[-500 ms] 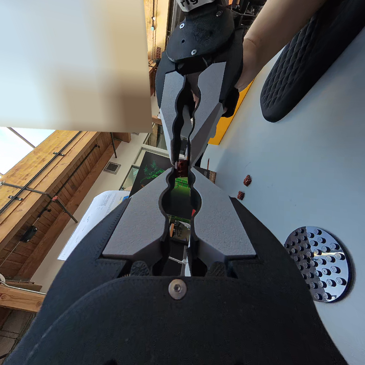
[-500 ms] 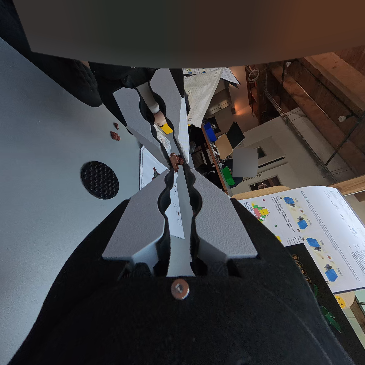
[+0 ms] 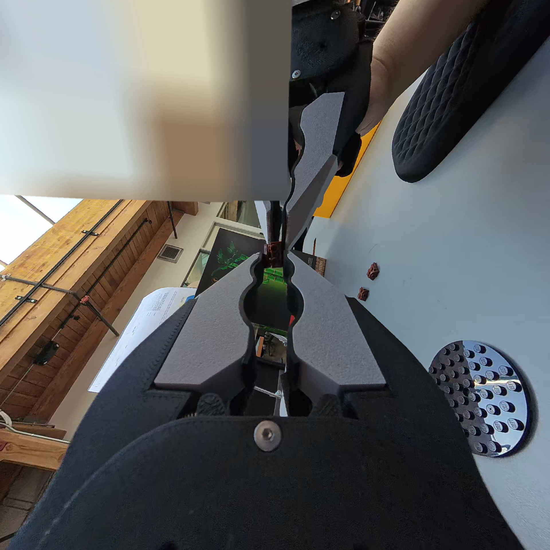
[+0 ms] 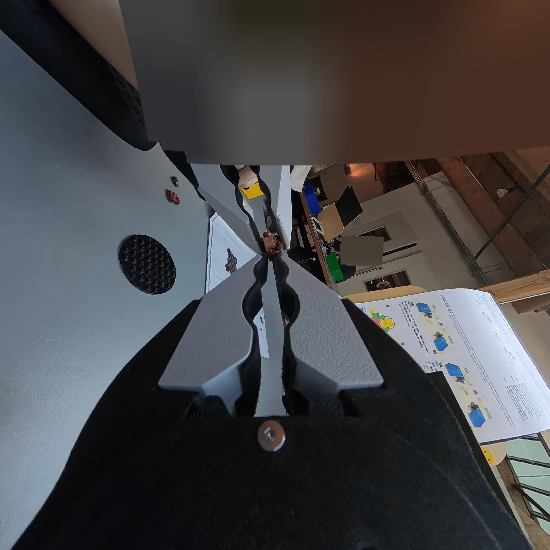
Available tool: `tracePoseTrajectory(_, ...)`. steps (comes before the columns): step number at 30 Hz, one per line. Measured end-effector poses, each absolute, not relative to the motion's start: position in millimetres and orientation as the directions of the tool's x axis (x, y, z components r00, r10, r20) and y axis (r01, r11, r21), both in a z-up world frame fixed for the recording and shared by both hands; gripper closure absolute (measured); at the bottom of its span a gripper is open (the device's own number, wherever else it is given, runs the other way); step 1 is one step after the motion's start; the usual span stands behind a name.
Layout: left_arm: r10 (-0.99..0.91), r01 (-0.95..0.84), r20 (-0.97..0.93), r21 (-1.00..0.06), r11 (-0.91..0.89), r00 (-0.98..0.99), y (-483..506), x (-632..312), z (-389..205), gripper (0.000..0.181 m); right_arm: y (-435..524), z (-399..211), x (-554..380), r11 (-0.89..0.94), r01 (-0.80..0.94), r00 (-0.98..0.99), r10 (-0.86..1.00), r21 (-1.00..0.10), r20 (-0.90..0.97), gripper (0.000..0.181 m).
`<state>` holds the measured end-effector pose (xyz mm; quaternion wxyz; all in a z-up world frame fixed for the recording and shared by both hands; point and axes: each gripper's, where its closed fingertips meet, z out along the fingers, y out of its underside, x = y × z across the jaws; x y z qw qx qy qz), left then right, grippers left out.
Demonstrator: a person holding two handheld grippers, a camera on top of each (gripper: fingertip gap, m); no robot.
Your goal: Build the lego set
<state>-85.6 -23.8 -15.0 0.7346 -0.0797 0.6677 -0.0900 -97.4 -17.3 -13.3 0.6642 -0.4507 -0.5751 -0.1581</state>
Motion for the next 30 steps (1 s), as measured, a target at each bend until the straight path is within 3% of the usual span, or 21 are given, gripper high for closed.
tracePoseTrajectory(14, -0.24, 0.015, -0.968, -0.24, 0.971, 0.07, -23.7, -85.3, -17.6, 0.165, -12.9, -17.8, -89.6, 0.517, 0.796, 0.216, 0.242, -0.314, 0.946, 0.178)
tracePoseTrajectory(17, -0.261, -0.024, -0.965, -0.262, 0.965, 0.037, -13.2, -85.6, -24.5, 0.159, -7.2, -19.4, -76.1, 0.485, 0.795, 0.254, 0.277, -0.363, 0.927, 0.178)
tracePoseTrajectory(20, -0.36, -0.071, -0.931, -0.363, 0.929, 0.055, 12.3, -91.1, -21.3, 0.161, 4.4, -56.6, -60.1, 0.371, 0.831, 0.24, 0.433, -0.414, 0.869, 0.177)
tracePoseTrajectory(24, -0.567, -0.151, -0.818, -0.575, 0.804, 0.097, 59.7, -104.6, -14.5, 0.163, 20.8, -110.8, -51.1, 0.279, 0.927, 0.089, 0.49, -0.252, 0.867, 0.177)
tracePoseTrajectory(30, -0.675, -0.327, -0.733, -0.662, 0.674, 0.09, 108.2, -117.8, -44.9, 0.167, 27.8, -135.7, -57.1, 0.199, 0.945, 0.091, 0.605, -0.26, 0.791, 0.176)
